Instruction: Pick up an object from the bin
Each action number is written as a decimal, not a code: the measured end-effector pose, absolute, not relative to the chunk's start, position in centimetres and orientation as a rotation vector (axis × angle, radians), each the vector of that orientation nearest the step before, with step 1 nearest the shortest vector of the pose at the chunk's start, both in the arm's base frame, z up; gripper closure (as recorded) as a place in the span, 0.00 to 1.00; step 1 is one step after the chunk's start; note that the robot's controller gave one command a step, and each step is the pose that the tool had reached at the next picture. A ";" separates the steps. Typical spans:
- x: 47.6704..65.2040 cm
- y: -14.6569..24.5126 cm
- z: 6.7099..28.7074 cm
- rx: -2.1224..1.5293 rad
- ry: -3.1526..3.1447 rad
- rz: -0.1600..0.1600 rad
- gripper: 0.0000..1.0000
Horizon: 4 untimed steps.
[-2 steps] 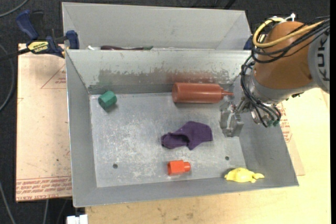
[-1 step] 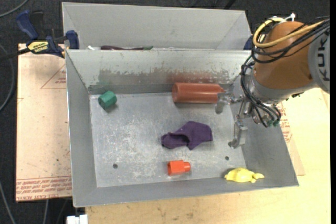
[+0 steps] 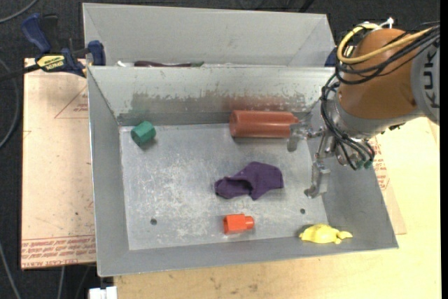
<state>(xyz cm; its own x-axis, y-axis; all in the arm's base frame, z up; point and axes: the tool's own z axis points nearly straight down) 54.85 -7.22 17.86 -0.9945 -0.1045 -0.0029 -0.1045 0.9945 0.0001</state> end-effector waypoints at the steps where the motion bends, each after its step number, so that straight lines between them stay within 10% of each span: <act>1: 54.8 -5.3 16.1 -0.238 3.123 -0.006 0.00; 3: 56.0 -2.3 11.8 0.057 3.134 0.001 0.00; 4: 55.7 0.2 7.1 -0.492 3.098 0.009 1.00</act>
Offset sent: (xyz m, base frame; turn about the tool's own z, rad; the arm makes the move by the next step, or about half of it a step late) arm -0.0058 0.0274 -0.0674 0.1520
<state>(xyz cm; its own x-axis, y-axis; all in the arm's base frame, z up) 55.68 0.25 7.07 -0.9507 -0.3100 -0.0053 -0.3100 0.9507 0.0048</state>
